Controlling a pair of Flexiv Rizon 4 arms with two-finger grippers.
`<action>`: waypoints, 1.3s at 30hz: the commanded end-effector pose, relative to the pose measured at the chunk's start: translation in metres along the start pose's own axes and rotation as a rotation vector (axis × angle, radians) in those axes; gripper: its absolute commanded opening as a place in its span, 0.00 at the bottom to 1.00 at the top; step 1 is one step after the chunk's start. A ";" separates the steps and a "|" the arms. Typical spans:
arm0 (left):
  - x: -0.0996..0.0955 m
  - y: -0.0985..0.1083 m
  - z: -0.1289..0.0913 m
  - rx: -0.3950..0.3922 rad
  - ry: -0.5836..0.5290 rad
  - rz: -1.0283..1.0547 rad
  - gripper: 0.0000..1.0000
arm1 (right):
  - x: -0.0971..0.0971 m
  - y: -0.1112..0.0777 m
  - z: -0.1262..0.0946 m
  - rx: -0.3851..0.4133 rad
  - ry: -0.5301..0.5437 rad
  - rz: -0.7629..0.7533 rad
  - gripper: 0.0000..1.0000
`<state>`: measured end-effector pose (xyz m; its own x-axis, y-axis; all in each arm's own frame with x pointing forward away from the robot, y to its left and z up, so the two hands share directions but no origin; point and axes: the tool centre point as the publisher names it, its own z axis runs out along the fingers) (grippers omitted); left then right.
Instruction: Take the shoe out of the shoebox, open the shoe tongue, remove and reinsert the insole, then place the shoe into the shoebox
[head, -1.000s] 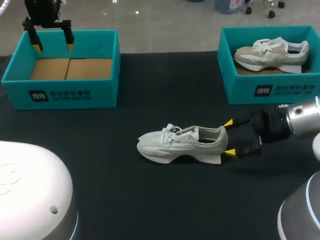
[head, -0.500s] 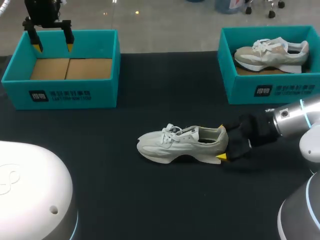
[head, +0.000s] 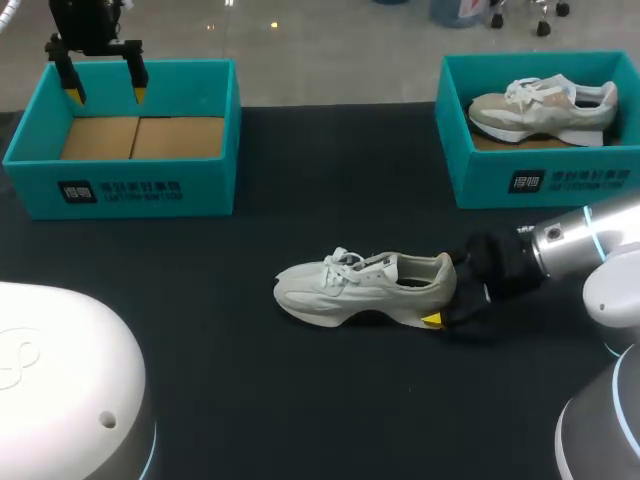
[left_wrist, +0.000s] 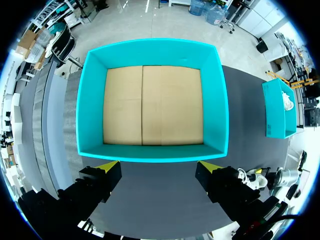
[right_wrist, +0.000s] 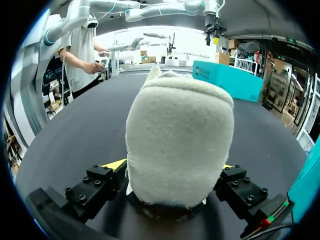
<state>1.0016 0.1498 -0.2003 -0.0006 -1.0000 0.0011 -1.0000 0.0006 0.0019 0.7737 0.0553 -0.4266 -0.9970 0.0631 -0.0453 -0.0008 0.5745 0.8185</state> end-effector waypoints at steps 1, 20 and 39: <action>0.000 0.001 0.000 0.001 -0.001 0.000 1.00 | 0.001 -0.002 0.008 0.009 0.001 0.004 0.00; 0.000 0.001 0.000 0.001 -0.001 0.000 1.00 | 0.003 -0.001 0.008 0.024 -0.013 0.000 0.00; 0.029 0.027 -0.010 -0.012 -0.030 -0.040 1.00 | 0.003 -0.001 0.008 0.024 -0.013 0.000 0.00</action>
<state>0.9843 0.1284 -0.1949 0.0318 -0.9995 0.0069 -0.9990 -0.0315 0.0322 0.7730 0.0574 -0.4284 -0.9960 0.0726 -0.0524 0.0005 0.5899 0.8075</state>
